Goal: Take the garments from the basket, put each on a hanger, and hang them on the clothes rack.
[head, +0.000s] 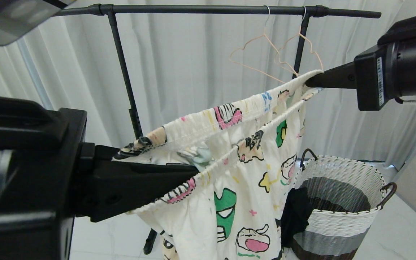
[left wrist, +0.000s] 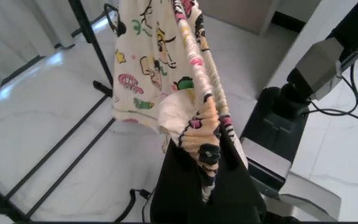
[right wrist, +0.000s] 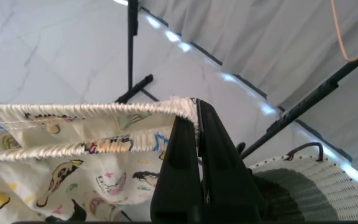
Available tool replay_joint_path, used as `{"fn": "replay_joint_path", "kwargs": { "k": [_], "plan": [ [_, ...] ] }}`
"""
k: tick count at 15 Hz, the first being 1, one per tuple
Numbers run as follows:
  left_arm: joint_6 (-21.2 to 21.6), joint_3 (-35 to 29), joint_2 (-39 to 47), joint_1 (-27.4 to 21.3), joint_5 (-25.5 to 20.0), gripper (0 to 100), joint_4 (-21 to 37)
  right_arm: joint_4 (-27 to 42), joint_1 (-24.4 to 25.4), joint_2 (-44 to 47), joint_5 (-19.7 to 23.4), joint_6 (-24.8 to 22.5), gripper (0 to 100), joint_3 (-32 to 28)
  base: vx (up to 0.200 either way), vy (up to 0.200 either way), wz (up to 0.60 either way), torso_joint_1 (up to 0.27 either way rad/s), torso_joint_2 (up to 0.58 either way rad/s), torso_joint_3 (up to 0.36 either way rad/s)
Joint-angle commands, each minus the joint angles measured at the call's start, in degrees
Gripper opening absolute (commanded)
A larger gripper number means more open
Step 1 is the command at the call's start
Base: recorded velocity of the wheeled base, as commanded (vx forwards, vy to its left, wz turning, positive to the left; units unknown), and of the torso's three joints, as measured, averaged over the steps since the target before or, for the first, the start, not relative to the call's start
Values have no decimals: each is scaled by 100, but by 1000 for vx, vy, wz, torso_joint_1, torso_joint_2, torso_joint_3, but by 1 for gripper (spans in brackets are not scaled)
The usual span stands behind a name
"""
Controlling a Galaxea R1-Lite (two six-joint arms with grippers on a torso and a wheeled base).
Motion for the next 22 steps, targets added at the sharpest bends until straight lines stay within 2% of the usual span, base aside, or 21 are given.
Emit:
{"fn": "replay_joint_path", "kwargs": {
  "k": [1,3,4,5,7,9,13,18,19,22],
  "plan": [
    [5,16,-7,1,9,0,3,54,0,25,1,-2,0,-6,0,0,0,0,0,0],
    [49,-10,63,160,168,0,3,441,0,-134,-8,-2,0,-41,0,0,0,0,0,0],
    [75,-107,221,458,625,0,-15,977,9,-441,-8,-2,0,-33,0,0,0,0,0,0],
    [66,-239,353,599,897,0,-59,1311,9,-634,-8,-2,0,-33,0,0,0,0,0,0],
    [31,-529,608,854,1178,0,-200,1847,44,-1004,1,-2,0,20,0,0,0,0,0,0],
    [49,-625,652,828,1073,0,-410,1865,53,-1039,-8,-2,0,73,0,0,0,0,0,0],
    [66,-634,687,643,1047,0,-410,1838,132,-968,-16,-19,0,64,0,0,0,0,0,0],
    [66,-643,731,643,1064,0,-419,1847,141,-995,-25,-19,0,82,0,0,0,0,0,0],
    [66,-643,775,643,1090,0,-481,1838,167,-1004,-16,-19,100,90,0,0,0,0,0,0],
    [66,-643,924,643,1328,0,-639,1847,405,-1074,-16,16,100,99,0,0,0,0,0,0]
  ]
}}
